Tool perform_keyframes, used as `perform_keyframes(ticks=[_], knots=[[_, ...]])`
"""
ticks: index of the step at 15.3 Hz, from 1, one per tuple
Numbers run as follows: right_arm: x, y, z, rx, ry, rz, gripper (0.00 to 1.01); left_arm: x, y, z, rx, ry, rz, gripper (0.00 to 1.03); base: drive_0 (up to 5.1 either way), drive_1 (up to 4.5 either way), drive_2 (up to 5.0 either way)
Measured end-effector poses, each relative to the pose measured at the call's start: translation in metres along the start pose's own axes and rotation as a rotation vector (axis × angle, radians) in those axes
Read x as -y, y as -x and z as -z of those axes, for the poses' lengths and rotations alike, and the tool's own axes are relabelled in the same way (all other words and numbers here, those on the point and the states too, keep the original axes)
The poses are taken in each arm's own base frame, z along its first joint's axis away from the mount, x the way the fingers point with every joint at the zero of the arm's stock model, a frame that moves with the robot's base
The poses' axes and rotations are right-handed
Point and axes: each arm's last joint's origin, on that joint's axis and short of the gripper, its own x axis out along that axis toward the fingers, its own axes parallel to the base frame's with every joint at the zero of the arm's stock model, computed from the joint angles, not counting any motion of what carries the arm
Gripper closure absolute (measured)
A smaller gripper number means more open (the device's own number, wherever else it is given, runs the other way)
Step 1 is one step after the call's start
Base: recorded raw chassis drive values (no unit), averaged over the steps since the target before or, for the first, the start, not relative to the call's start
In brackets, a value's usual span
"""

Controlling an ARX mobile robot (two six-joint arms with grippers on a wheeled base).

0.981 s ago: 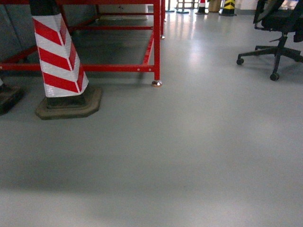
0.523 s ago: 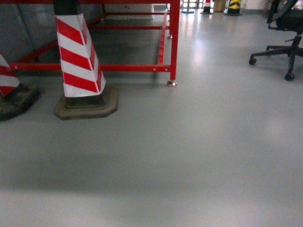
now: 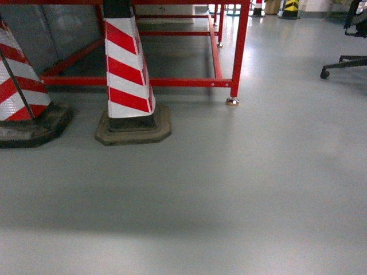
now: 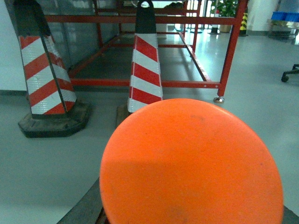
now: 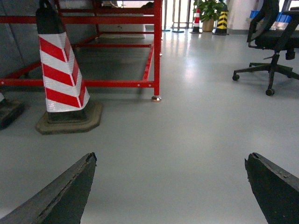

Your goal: Pick capacitor and pack into box

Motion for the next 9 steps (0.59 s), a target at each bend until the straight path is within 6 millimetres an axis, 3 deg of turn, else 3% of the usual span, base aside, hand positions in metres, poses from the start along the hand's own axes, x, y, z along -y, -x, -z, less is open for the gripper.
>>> perform_keyframes(ticks=[9], knots=[[0.0,0.0,0.0,0.0,0.0,0.0,0.03,0.0,0.0,-0.0001,0.002,0.0,0.0,0.59,-5.0,2.42,2.4]])
